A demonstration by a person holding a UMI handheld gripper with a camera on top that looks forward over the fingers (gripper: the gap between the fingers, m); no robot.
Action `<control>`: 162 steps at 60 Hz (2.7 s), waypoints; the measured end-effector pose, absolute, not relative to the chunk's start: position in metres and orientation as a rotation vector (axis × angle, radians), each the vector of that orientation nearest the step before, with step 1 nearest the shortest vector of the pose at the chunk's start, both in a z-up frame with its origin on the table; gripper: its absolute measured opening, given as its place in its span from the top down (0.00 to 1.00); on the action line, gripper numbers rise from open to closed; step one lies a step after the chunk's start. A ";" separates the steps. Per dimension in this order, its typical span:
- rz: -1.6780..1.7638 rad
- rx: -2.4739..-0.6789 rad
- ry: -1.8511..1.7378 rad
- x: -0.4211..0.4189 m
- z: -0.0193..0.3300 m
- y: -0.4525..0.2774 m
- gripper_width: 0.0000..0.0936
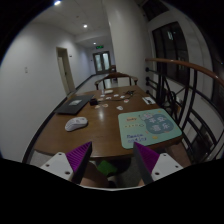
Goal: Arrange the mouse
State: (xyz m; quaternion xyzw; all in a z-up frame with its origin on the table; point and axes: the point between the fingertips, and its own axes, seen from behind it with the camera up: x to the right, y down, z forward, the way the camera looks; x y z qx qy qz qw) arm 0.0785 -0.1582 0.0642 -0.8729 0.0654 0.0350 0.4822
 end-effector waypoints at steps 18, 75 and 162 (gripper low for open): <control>0.265 -2.207 -0.007 -0.035 0.010 -0.119 0.11; 0.186 -2.258 -0.261 -0.152 -0.017 0.082 0.09; 0.096 -2.353 -0.008 -0.110 -0.013 0.090 0.14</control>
